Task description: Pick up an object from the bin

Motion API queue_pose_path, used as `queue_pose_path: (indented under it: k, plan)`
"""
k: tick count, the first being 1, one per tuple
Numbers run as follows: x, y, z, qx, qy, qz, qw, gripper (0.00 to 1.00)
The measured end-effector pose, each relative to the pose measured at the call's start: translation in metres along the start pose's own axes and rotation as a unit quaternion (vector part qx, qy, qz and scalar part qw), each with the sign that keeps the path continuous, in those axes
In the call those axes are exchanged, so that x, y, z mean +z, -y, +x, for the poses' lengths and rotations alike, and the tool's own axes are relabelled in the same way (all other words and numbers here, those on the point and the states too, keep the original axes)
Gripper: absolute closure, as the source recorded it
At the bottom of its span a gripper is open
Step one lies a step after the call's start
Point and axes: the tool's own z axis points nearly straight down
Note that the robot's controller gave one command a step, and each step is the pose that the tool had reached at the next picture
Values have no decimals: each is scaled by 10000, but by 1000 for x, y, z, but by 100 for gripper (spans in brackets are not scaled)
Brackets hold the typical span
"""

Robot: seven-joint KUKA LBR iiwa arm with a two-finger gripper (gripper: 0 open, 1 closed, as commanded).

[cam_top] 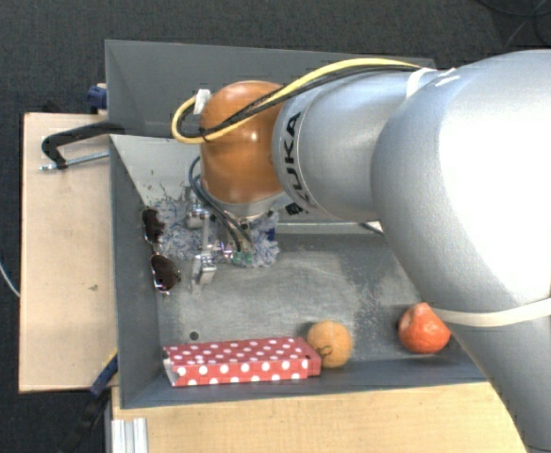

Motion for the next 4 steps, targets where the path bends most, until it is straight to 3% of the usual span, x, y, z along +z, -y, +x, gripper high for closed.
queue_pose_path:
  k: [1,2,3,4]
  plan:
    - [-5,4,-8,-261,84,-18,9996,100]
    - [-5,4,-8,-261,84,-18,9996,100]
    - [-57,7,0,-291,-55,21,9996,100]
    - [-97,7,-2,-283,-7,10,9996,100]
